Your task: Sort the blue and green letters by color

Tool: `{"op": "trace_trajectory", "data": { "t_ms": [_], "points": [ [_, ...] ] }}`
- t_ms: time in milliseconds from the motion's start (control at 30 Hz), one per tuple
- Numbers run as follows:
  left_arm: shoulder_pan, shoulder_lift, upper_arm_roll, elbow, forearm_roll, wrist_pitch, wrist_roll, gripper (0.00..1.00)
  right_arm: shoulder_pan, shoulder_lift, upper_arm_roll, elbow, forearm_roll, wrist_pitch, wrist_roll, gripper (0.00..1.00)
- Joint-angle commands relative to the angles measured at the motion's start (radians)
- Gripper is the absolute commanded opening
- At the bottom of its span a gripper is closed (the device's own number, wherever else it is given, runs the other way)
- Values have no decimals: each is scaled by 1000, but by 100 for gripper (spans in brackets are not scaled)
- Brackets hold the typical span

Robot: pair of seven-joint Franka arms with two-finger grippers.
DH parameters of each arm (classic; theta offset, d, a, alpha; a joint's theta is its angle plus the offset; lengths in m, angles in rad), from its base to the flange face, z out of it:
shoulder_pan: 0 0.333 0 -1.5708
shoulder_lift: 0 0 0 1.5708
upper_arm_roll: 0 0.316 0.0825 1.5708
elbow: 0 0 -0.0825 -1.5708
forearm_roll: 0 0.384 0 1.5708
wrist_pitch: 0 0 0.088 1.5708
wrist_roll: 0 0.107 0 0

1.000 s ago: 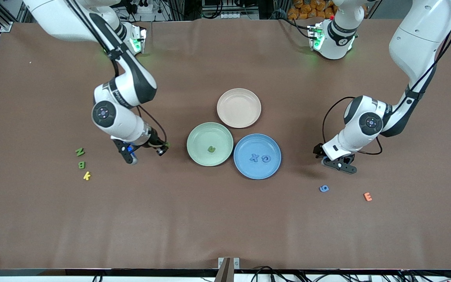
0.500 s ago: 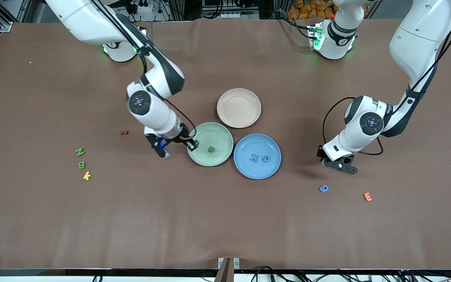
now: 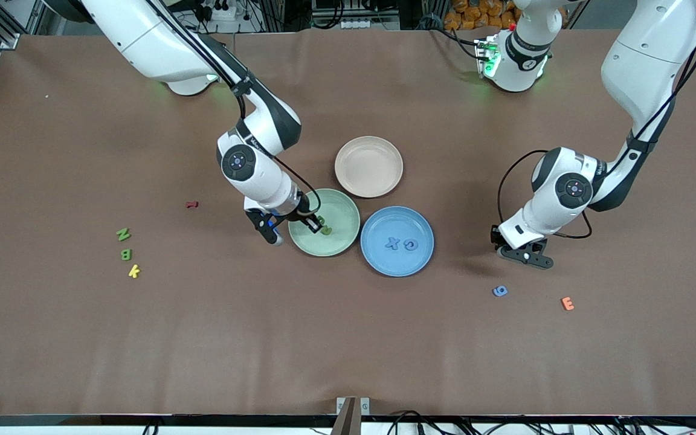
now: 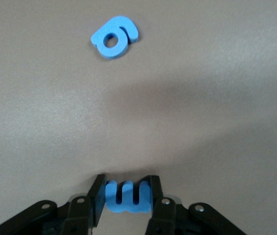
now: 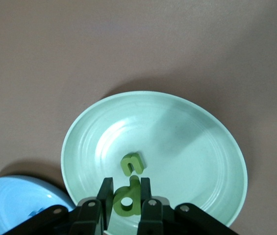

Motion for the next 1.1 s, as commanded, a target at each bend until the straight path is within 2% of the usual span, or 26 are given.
{"op": "trace_trajectory", "data": {
  "t_ms": [0,33,100,267,500,800,967,1000,1033,1067],
  "points": [
    [-29,0,-20,33,23,-16,-105,13,31,21,-26,29,-4,-6,10,73],
    [-36,-1,-21,38,22,-21,-117,13,31,21,-28,29,-4,-6,10,76],
    [-63,-3,-21,59,16,-33,-165,13,34,19,-29,29,-9,-6,8,100],
    [-158,9,-21,151,10,-98,-312,13,32,5,-29,33,-75,-15,5,100],
    [-263,48,-20,219,10,-107,-495,13,29,-53,-50,33,-87,-32,-9,100],
    [-363,82,-15,265,11,-107,-624,13,0,-153,-80,26,-142,-69,-25,100],
    [-388,78,-15,267,11,-113,-650,14,-23,-194,-80,26,-176,-154,-134,100],
    [-388,78,-15,267,11,-113,-650,19,-26,-200,-80,26,-185,-179,-163,100],
    [-388,78,-15,267,11,-113,-650,33,-29,-209,-80,26,-193,-213,-197,100],
    [-391,78,-14,267,17,-115,-648,58,-32,-220,-80,28,-196,-248,-228,100]
  ]
}}
